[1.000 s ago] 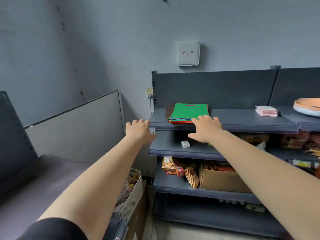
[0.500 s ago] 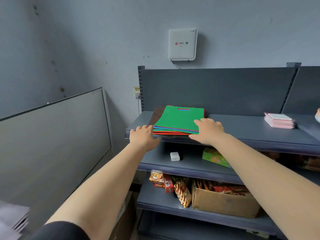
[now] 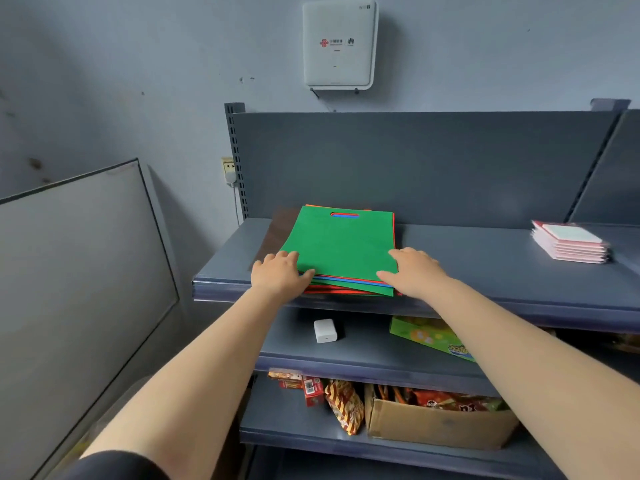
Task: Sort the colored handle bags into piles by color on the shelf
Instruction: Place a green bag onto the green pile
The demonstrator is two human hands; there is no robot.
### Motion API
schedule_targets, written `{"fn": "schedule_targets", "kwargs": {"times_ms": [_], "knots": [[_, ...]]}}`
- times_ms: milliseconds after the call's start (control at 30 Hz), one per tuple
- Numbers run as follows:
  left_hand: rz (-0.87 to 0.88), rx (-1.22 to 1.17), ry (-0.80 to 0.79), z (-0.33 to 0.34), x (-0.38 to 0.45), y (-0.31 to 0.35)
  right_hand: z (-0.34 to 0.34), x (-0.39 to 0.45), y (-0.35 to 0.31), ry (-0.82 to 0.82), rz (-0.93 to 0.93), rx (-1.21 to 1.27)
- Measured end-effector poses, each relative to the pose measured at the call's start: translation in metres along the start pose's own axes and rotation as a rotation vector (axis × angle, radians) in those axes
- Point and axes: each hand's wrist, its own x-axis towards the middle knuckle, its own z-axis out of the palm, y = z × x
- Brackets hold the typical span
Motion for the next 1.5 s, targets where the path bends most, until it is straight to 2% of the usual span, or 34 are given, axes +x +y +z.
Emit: {"fn": "schedule_targets", "kwargs": {"times_ms": [133,233,367,567,767,933,1067,1167,1300,1367,1500], "knots": [[0.024,-0.07,-0.048,0.027,0.034,0.0,0.017,0.033,0.01,-0.041,0.09,0.121],[0.058,-0.114,0.004,0.041,0.048,-0.002,0.033,0.053,0.019,-0.038,0.174,0.212],[0.119,-0.119,0.09,0.049,0.051,-0.004,0.043,0.067,0.025,0.076,0.292,0.34],[0.176,-0.18,0.129,0.051,0.052,-0.006,0.053,0.068,0.021,0.299,0.301,0.39],[0.051,-0.309,0.088,0.045,0.06,-0.021,0.055,0.064,0.016,0.407,0.21,0.405],[-0.025,-0.258,0.073,0.046,0.075,-0.031,0.055,0.059,0.034,0.548,0.204,0.498],[-0.148,-0.263,0.035,0.044,0.088,-0.043,0.056,0.059,0.049,0.612,0.23,0.708],[-0.214,-0.436,0.028,0.04,0.096,-0.051,0.058,0.064,0.054,0.621,0.272,0.869],[-0.206,-0.501,0.132,0.039,0.098,-0.056,0.062,0.069,0.053,0.61,0.325,1.045],[-0.164,-0.521,0.235,0.039,0.094,-0.057,0.06,0.067,0.048,0.602,0.325,1.141],[-0.145,-0.738,0.458,0.032,0.074,-0.061,0.051,0.057,0.038,0.586,0.308,1.344]]}}
